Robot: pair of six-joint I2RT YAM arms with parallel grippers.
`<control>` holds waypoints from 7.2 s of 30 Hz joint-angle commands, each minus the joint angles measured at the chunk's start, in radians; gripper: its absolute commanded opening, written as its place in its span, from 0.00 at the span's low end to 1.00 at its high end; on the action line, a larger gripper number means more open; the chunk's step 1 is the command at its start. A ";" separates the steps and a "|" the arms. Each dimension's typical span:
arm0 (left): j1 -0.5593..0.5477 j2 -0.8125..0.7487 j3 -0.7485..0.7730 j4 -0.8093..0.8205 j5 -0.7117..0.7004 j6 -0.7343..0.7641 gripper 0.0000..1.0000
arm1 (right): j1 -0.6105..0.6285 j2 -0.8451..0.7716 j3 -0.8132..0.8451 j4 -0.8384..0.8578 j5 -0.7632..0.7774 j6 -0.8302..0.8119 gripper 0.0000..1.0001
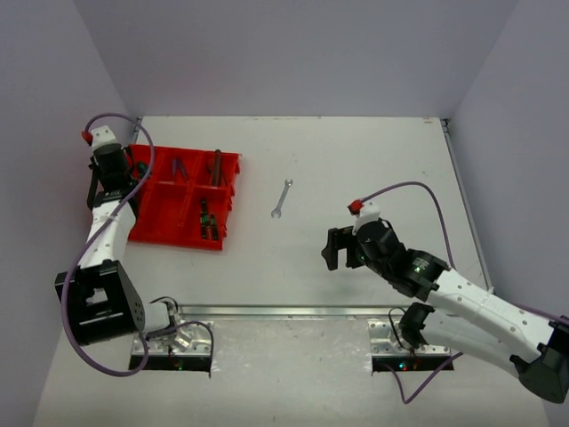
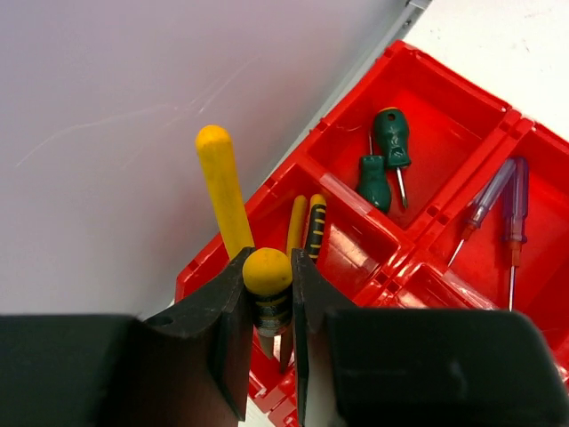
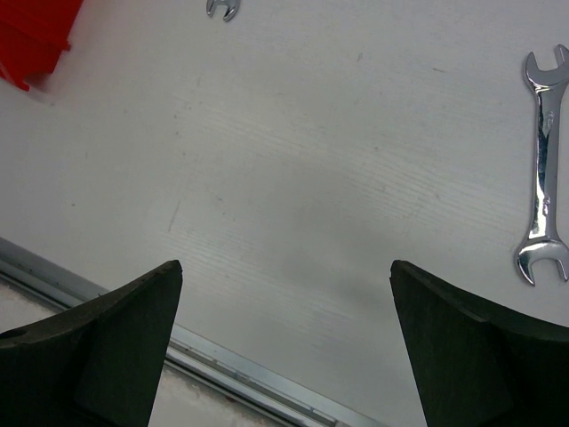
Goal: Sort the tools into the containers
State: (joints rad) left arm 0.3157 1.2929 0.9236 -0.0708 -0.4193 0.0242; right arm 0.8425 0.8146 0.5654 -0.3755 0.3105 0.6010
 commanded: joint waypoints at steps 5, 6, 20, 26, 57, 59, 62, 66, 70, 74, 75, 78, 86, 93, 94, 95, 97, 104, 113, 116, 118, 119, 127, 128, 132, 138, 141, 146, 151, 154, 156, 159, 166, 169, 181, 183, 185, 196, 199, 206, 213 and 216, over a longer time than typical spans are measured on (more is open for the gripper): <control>-0.024 0.095 0.075 0.042 -0.089 0.130 0.00 | -0.005 -0.071 -0.026 0.041 0.025 -0.006 0.99; -0.024 0.095 0.057 0.053 -0.098 0.135 0.00 | -0.005 -0.070 -0.025 0.040 0.025 -0.005 0.99; -0.044 0.205 -0.031 0.139 0.151 0.233 0.05 | -0.005 -0.089 -0.037 0.040 0.066 -0.010 0.99; -0.043 0.234 -0.059 0.160 0.112 0.216 0.05 | -0.005 -0.092 -0.042 0.040 0.081 -0.012 0.99; -0.042 -0.619 -0.031 -0.152 0.715 -0.592 1.00 | -0.038 0.215 0.046 -0.035 0.142 0.051 0.99; -0.045 -0.645 -0.061 -0.190 0.786 -0.600 1.00 | -0.045 0.283 0.096 -0.092 0.148 0.108 0.99; -0.046 -0.641 -0.130 -0.273 0.930 -0.573 1.00 | -0.067 0.373 0.195 -0.185 0.142 0.180 0.99; -0.050 -0.631 -0.179 -0.377 0.878 -0.466 1.00 | -0.217 0.437 0.219 -0.189 0.099 0.120 0.99; -0.095 -0.757 -0.250 -0.383 0.709 -0.458 1.00 | -0.417 0.508 0.244 -0.164 0.077 -0.028 0.99; -0.150 -0.819 -0.275 -0.357 0.706 -0.458 1.00 | -0.580 0.663 0.323 -0.116 -0.109 -0.192 0.97; -0.159 -0.817 -0.276 -0.356 0.702 -0.457 1.00 | -0.591 0.738 0.339 -0.115 -0.103 -0.205 0.93; -0.204 -0.807 -0.282 -0.352 0.730 -0.453 1.00 | -0.617 0.844 0.390 -0.120 -0.094 -0.246 0.88; -0.239 -0.835 -0.288 -0.343 0.746 -0.448 1.00 | -0.646 1.037 0.491 -0.144 -0.214 -0.270 0.51; -0.242 -0.828 -0.294 -0.330 0.772 -0.443 1.00 | -0.648 1.092 0.464 -0.156 -0.198 -0.255 0.31; -0.244 -0.827 -0.295 -0.329 0.776 -0.443 1.00 | -0.648 1.098 0.465 -0.157 -0.207 -0.255 0.30; -0.247 -0.827 -0.295 -0.328 0.779 -0.443 1.00 | -0.648 1.104 0.467 -0.157 -0.216 -0.255 0.30; -0.250 -0.825 -0.295 -0.327 0.781 -0.441 1.00 | -0.648 1.117 0.473 -0.166 -0.228 -0.258 0.28; -0.256 -0.812 -0.296 -0.323 0.795 -0.440 1.00 | -0.642 1.102 0.442 -0.187 -0.214 -0.267 0.27; -0.262 -0.808 -0.296 -0.320 0.810 -0.438 1.00 | -0.595 1.041 0.407 -0.163 -0.257 -0.242 0.00; -0.260 -0.793 -0.298 -0.311 0.843 -0.438 1.00 | -0.543 0.936 0.334 -0.088 -0.269 -0.213 0.00; -0.262 -0.772 -0.298 -0.302 0.878 -0.438 1.00 | -0.518 0.881 0.310 -0.055 -0.271 -0.199 0.00; -0.262 -0.758 -0.298 -0.298 0.898 -0.438 1.00 | -0.505 0.842 0.299 -0.043 -0.267 -0.196 0.00; -0.261 -0.704 -0.375 -0.166 1.054 -0.544 1.00 | -0.412 0.713 0.191 0.101 -0.305 -0.198 0.00; -0.262 -0.701 -0.383 -0.148 1.062 -0.554 1.00 | -0.408 0.695 0.182 0.108 -0.307 -0.195 0.00; -0.263 -0.692 -0.406 -0.106 1.076 -0.578 1.00 | -0.393 0.652 0.187 0.106 -0.337 -0.196 0.00; -0.283 -0.683 -0.475 0.023 1.105 -0.665 1.00 | -0.363 0.567 0.188 0.130 -0.385 -0.193 0.00; -0.333 -0.677 -0.501 0.137 1.099 -0.711 1.00 | -0.333 0.538 0.176 0.165 -0.398 -0.196 0.00; -0.571 -0.617 -0.546 0.329 0.951 -0.792 1.00 | -0.222 0.458 0.161 0.261 -0.392 -0.165 0.00; -0.748 -0.503 -0.528 0.436 0.795 -0.799 1.00 | -0.094 0.397 0.166 0.354 -0.404 -0.110 0.00; -0.790 -0.420 -0.512 0.488 0.779 -0.812 0.96 | -0.069 0.380 0.182 0.368 -0.427 -0.107 0.00; -0.823 -0.374 -0.484 0.489 0.739 -0.805 0.93 | -0.046 0.375 0.191 0.368 -0.430 -0.109 0.00; -0.857 -0.341 -0.459 0.478 0.695 -0.797 0.93 | -0.026 0.357 0.200 0.368 -0.427 -0.107 0.00; -0.911 -0.248 -0.428 0.539 0.677 -0.819 0.83 | 0.000 0.332 0.204 0.411 -0.474 -0.091 0.00; -0.947 -0.202 -0.412 0.562 0.679 -0.827 0.74 | 0.007 0.329 0.208 0.425 -0.479 -0.084 0.00; -0.978 -0.143 -0.361 0.547 0.639 -0.813 0.00 | 0.010 0.307 0.214 0.451 -0.498 -0.073 0.04; -0.978 -0.154 -0.307 0.462 0.558 -0.764 0.00 | 0.010 0.296 0.209 0.427 -0.452 -0.071 0.30; -0.972 -0.159 -0.239 0.311 0.415 -0.686 0.00 | 0.010 0.281 0.206 0.375 -0.358 -0.065 0.64; -0.548 -0.225 0.012 -0.191 -0.229 -0.444 0.00 | -0.022 0.156 0.148 0.101 0.012 -0.106 0.99; -0.520 -0.227 0.015 -0.162 -0.391 -0.367 0.00 | -0.051 0.137 0.124 0.099 0.014 -0.111 0.99; -0.364 -0.057 0.015 -0.155 -0.431 -0.343 0.00 | -0.173 0.106 0.057 0.105 -0.086 -0.084 0.99; -0.322 0.082 0.030 -0.205 -0.338 -0.349 0.00 | -0.197 0.077 0.010 0.132 -0.186 -0.084 0.99; -0.322 0.095 -0.003 -0.215 -0.241 -0.344 0.00 | -0.197 0.079 0.001 0.151 -0.240 -0.078 0.99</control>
State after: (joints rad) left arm -0.0175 1.4083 0.9142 -0.3040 -0.7503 -0.3353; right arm 0.6495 0.9056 0.5732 -0.2828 0.1490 0.5097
